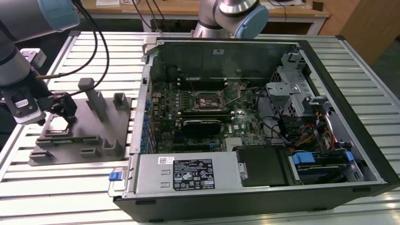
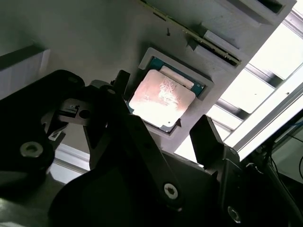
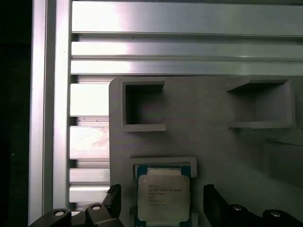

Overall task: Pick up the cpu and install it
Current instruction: 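Pick up the cpu and move it towards the insertion slot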

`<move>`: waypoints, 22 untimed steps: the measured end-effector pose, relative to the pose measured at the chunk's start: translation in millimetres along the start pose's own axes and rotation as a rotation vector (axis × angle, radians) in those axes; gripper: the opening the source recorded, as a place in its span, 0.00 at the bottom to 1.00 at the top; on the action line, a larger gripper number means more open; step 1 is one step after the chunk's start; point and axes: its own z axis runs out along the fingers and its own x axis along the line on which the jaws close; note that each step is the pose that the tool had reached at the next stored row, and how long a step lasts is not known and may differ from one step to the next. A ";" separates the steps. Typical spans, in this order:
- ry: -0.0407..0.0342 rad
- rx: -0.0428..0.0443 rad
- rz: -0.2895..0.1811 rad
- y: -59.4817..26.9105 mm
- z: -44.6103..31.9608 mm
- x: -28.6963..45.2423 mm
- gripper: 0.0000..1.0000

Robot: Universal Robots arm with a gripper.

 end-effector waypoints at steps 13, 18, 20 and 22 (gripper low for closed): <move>-0.0002 0.0000 0.001 -0.1 4.8 0.0 0.62; 0.0002 -0.0003 -0.005 -0.1 4.3 -0.4 0.62; 0.0004 -0.0012 -0.007 -0.1 3.2 -0.5 0.61; 0.0004 -0.0023 -0.009 -0.1 2.7 -0.5 0.55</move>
